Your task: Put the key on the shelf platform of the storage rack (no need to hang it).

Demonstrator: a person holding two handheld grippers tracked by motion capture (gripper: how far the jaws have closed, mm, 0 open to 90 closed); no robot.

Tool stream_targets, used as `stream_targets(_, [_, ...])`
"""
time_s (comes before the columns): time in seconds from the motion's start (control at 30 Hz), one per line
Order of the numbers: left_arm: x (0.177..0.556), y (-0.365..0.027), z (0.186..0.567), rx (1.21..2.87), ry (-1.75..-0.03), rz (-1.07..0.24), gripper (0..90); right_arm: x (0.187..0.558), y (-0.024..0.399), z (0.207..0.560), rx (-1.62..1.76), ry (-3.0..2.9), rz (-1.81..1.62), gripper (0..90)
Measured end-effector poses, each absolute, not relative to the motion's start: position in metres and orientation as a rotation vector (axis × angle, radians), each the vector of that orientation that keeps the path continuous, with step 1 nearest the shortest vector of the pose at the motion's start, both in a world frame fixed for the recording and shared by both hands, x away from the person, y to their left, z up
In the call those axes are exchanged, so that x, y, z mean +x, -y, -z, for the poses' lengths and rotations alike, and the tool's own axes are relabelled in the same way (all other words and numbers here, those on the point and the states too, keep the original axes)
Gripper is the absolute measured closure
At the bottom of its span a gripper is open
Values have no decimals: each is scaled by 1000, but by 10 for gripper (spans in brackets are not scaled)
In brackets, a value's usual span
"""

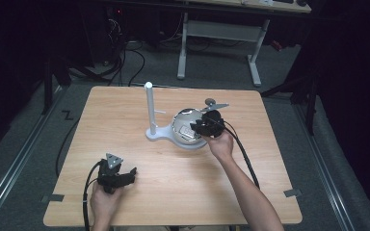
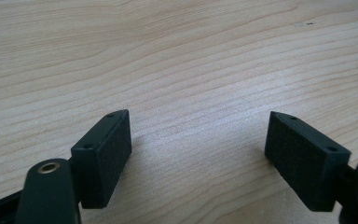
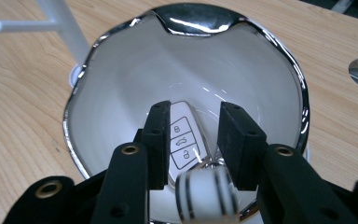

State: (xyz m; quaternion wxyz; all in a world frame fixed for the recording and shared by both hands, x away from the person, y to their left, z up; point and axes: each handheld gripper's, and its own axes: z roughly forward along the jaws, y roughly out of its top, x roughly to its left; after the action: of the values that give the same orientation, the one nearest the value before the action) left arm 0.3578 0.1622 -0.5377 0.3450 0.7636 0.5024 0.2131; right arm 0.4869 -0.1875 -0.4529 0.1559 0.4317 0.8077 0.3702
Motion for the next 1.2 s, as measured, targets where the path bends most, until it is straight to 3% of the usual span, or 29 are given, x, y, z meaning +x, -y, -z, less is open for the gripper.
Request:
stream_targets(0.47, [358,-162,538,1984,-1304,-554,231,470,208,429,1202,-2242,-1135,565])
stream_targets(1.2, [358,-162,538,1987,-1303,-557,231,449,255,419,1266,-2116,-1174,553])
